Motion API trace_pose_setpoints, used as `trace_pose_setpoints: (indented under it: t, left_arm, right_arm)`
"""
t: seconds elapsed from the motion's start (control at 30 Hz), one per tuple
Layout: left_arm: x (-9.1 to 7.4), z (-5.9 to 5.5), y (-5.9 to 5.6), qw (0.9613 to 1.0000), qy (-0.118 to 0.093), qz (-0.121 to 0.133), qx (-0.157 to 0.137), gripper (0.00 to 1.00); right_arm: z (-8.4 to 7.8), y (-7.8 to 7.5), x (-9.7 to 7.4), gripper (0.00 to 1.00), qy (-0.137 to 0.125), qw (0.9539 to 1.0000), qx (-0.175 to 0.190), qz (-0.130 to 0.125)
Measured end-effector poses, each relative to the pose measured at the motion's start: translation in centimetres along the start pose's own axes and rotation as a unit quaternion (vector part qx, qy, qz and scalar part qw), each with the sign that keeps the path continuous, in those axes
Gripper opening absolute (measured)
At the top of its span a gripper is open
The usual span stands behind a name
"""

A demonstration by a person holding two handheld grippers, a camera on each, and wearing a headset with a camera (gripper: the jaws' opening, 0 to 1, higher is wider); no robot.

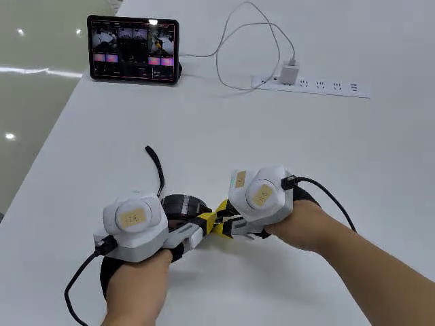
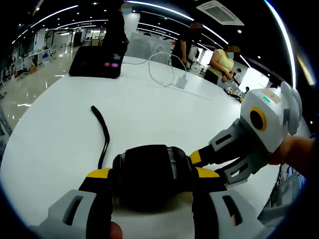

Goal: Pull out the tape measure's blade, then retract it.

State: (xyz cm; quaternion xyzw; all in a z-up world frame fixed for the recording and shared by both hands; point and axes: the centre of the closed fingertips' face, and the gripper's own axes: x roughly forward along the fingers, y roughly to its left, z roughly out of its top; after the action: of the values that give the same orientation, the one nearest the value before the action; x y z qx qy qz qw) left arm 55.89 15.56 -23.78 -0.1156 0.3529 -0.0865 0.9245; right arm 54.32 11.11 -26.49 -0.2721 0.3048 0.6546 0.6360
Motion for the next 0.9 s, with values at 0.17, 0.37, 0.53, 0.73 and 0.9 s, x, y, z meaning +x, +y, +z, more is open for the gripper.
trace_pose_setpoints:
  t: [0.17,0.37,0.53,0.73,0.9]
  left_arm:
    - [0.0,0.0,0.0,1.0,0.001,0.0,-0.001,0.61]
    - [0.0,0.0,0.0,1.0,0.003,-0.004,0.0,0.61]
    - [-0.1,0.1,0.0,1.0,0.001,-0.004,0.003,0.61]
    - [-0.3,0.3,0.0,0.9999,0.0,-0.008,0.015,0.59]
    - [-0.5,0.5,-0.1,0.9997,-0.004,-0.012,0.022,0.58]
  right_arm:
    - [0.1,0.0,-0.1,0.21,-0.001,1.0,-0.003,-0.001]
    - [-0.1,-0.2,-0.3,0.26,0.0,1.0,-0.003,-0.007]
    - [0.0,-0.3,-0.4,0.3,-0.002,1.0,-0.002,-0.009]
    - [-0.2,-0.5,-1.0,0.36,0.002,0.9997,0.002,-0.022]
    - [-0.1,-0.6,-1.5,0.36,-0.004,0.9996,0.0,-0.028]
